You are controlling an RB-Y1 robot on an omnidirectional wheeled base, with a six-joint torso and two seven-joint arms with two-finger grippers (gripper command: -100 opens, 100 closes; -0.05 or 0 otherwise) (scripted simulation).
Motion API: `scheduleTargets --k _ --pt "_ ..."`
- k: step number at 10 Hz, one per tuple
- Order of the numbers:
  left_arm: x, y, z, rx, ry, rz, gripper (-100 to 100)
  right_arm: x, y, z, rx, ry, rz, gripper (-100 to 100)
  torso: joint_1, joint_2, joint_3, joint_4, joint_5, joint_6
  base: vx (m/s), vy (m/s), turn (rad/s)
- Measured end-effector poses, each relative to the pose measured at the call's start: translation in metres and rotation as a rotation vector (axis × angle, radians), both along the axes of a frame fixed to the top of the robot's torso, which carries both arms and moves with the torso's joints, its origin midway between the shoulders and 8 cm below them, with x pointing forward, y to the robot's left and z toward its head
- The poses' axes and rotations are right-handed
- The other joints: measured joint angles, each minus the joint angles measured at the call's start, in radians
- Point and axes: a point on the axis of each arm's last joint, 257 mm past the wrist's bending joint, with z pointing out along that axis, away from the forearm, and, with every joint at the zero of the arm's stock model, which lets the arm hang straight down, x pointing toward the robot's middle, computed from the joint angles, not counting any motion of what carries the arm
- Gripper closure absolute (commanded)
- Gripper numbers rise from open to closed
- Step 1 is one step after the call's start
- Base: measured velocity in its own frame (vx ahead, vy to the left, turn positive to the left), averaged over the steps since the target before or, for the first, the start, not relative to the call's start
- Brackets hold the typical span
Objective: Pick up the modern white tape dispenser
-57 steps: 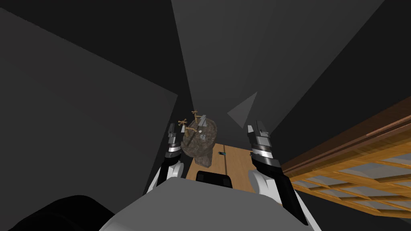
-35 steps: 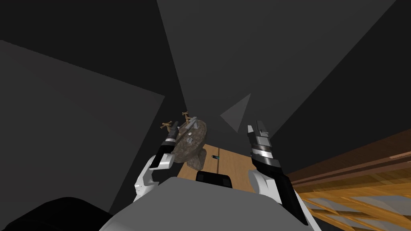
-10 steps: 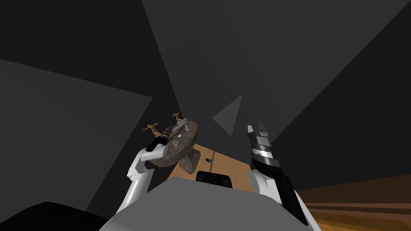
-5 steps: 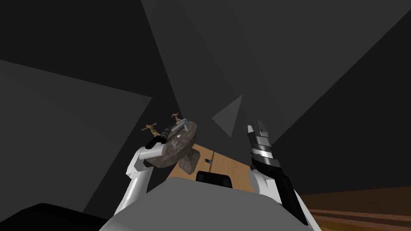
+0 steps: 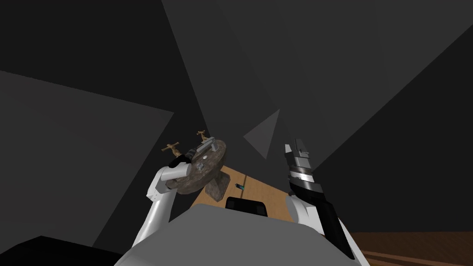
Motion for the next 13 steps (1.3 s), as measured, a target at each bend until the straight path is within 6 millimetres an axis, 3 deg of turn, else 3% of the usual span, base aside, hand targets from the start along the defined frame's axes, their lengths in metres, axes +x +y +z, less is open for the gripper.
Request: scheduleTargets --k 13 --pt "-0.026 0.019 -0.055 -0.074 0.315 0.065 -100 0.0 0.0 0.0 0.0 0.0 0.0 0 0.001 0.001 0.0 0.0 0.0 0.0 0.033 0.001 0.021"
